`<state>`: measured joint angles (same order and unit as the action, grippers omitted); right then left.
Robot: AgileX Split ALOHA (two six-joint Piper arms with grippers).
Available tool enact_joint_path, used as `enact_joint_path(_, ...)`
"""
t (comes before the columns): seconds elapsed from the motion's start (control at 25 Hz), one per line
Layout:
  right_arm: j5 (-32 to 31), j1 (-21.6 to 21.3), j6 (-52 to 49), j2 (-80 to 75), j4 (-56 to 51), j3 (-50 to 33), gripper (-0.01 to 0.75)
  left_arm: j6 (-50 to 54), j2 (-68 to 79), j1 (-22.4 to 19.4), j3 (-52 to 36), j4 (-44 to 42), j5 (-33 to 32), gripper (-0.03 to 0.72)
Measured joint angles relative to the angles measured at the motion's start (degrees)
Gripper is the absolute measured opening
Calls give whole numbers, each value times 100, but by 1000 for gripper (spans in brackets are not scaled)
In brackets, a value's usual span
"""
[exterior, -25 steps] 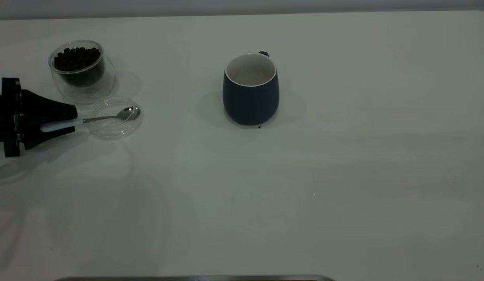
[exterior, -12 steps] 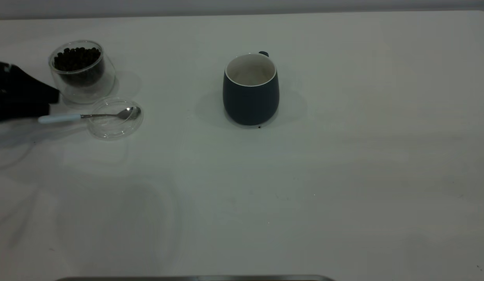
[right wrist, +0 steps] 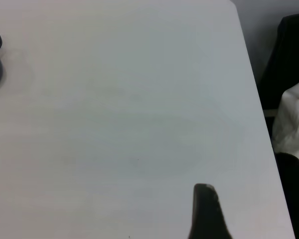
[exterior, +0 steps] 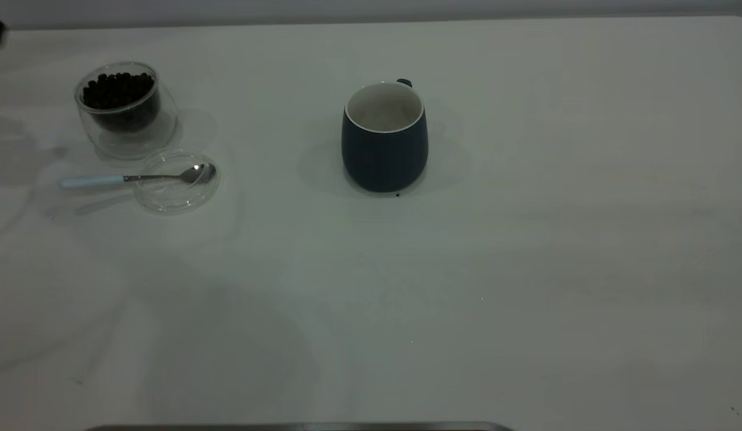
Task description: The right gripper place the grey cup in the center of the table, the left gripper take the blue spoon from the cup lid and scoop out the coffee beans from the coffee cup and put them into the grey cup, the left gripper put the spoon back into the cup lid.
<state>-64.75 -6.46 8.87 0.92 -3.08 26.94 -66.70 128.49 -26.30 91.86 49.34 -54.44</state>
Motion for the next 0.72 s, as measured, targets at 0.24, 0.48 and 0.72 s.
enact_joint_path(0.24,0,0,0,0,0,0,459,1792,-1321,0,51,-1059,-926,591)
enact_joint_path(0.48,0,0,0,0,0,0,459,2959,-2513,0,41,-1534,-1238,591)
enact_joint_path(0.72,0,0,0,0,0,0,459,3479,-3878,27,-617,-1653,-1238,591)
